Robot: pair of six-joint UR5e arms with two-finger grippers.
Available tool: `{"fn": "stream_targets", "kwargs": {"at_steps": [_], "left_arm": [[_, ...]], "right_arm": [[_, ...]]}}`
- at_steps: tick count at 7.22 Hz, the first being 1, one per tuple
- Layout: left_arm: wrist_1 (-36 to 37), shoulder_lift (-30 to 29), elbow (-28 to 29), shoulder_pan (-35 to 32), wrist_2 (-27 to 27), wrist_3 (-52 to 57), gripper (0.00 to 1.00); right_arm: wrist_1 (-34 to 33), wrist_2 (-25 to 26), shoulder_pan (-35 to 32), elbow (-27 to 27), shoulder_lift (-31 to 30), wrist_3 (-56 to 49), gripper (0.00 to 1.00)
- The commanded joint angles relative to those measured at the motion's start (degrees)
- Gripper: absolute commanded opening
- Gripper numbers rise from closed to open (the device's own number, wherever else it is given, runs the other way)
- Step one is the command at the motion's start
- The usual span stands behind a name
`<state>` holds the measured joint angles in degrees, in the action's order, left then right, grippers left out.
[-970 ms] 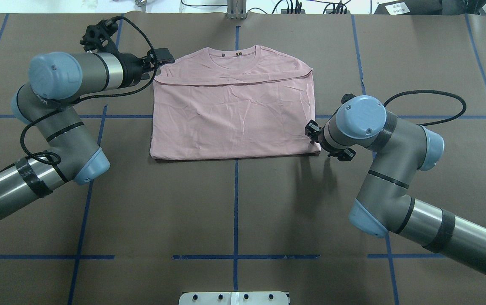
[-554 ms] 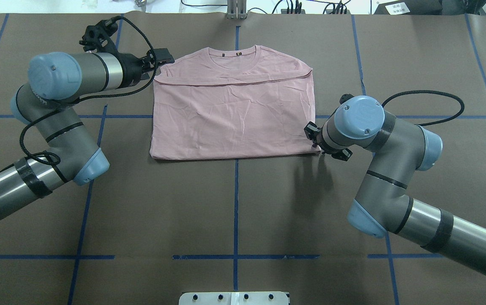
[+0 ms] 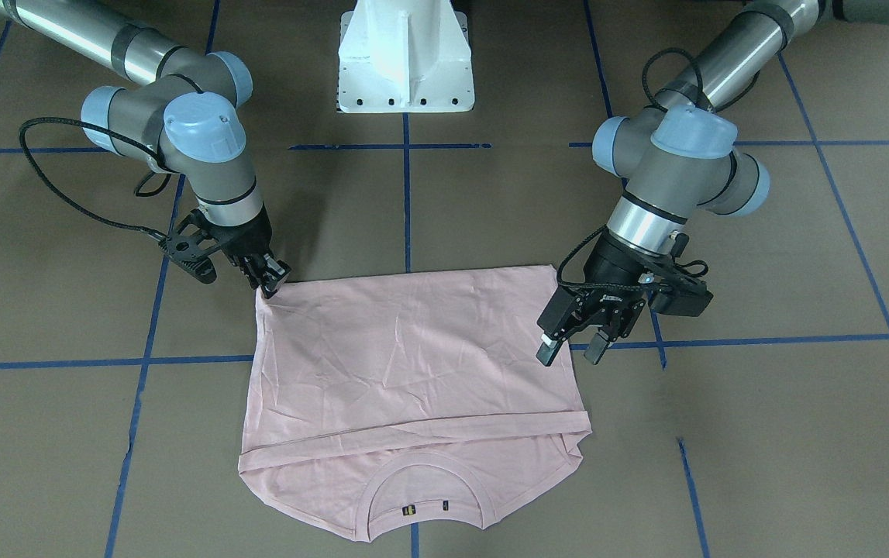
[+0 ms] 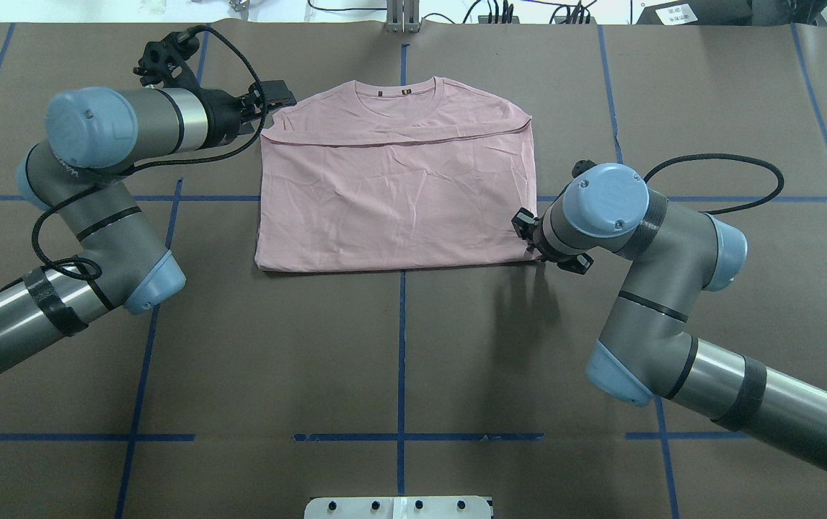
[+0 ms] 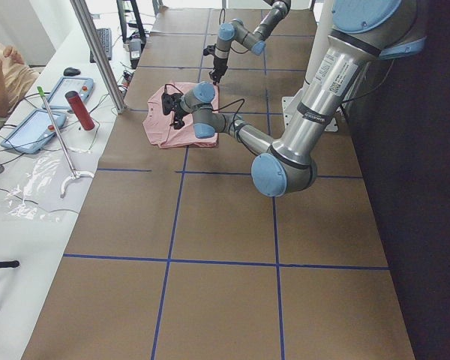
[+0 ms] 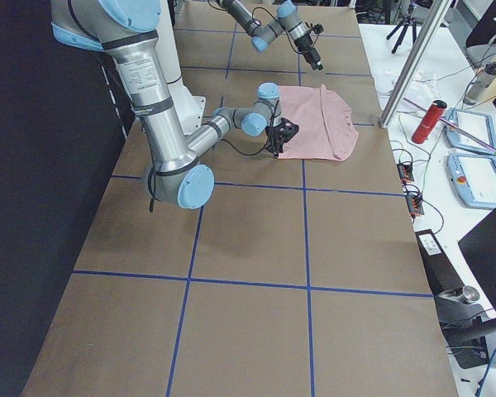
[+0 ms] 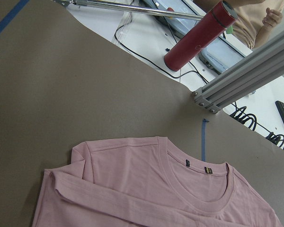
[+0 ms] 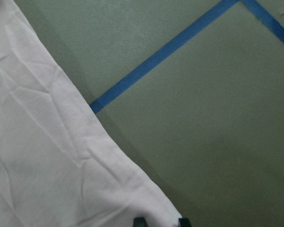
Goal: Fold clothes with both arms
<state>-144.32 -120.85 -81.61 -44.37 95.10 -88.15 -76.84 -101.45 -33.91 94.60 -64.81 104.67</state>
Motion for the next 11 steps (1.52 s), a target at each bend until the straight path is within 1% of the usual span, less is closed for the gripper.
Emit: {"fn": "stream_targets", "kwargs": {"at_steps": [1,2,4,5,6,8,9,10,11], "left_arm": [[0.0,0.1,-0.1,0.0,0.0,0.0,1.00],[0.0,0.1,-0.1,-0.1,0.0,0.0,1.00],[0.0,0.1,-0.1,-0.1,0.0,0.0,1.00],[0.0,0.2,-0.1,0.0,0.0,0.0,1.00],[0.0,0.3,-0.2,0.0,0.1,-0.1,1.00],[0.1,0.4,-1.2,-0.1,0.2,-0.1,1.00],[0.2,0.4,-2.0,0.0,0.3,-0.2,1.00],[0.2,1.8,-4.3,0.4,0.6,-1.6,1.00],[0.3,3.5,-7.6,0.5,1.0,-3.3,1.00]], "right_arm": [[0.0,0.0,0.1,0.0,0.0,0.0,0.03],[0.0,-0.1,0.1,0.0,0.0,-0.1,0.00],[0.1,-0.2,0.0,0.2,-0.1,-0.3,0.00],[-0.5,-0.3,-0.2,3.6,-0.9,-0.3,0.00],[-4.2,-0.4,1.2,11.6,-4.6,-0.2,0.00],[-12.7,-0.4,7.9,29.6,-13.2,0.2,0.00],[-16.3,-0.3,12.4,35.3,-14.8,4.3,0.00],[-21.8,-0.1,18.9,40.2,-14.7,7.4,0.00],[-27.3,0.5,24.8,43.2,-14.6,7.7,0.00]]}}
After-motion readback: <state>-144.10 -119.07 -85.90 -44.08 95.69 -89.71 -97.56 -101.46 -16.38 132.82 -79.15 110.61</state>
